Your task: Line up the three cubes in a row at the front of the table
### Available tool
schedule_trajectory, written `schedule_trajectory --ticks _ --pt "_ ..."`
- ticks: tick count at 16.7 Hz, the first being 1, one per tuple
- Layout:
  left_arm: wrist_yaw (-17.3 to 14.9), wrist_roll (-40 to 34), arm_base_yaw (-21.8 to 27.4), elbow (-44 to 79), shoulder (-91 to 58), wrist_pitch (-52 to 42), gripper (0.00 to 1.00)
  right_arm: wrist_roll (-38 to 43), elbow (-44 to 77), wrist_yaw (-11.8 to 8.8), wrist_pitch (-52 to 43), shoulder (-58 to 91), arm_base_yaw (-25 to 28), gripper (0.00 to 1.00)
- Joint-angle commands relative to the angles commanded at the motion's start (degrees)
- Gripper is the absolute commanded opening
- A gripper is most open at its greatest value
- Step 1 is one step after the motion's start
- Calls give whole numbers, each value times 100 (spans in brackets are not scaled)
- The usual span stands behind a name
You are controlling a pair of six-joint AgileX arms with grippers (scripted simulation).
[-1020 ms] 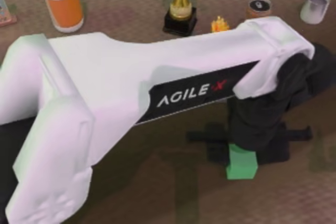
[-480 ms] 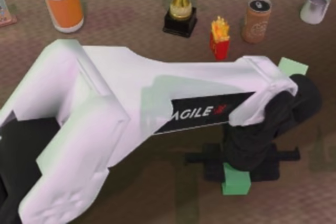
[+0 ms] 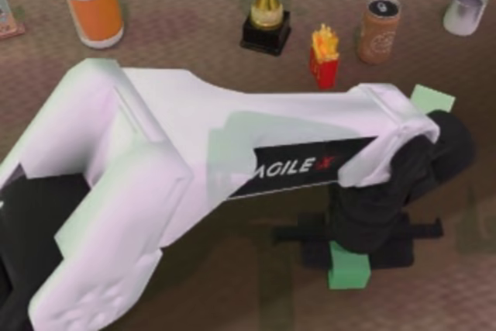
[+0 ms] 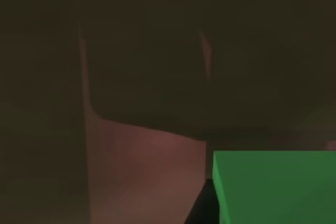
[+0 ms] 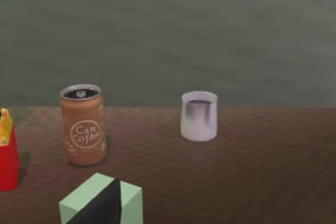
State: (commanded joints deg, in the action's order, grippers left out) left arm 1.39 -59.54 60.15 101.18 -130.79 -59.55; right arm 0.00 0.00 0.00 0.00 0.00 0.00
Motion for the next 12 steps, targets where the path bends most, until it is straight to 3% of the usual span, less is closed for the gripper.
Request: schedule_trajectory --ticks 6,12 --pt "0 0 0 0 0 0 98 0 0 0 0 0 0 100" --pt "0 0 0 0 0 0 100 0 0 0 0 0 0 100"
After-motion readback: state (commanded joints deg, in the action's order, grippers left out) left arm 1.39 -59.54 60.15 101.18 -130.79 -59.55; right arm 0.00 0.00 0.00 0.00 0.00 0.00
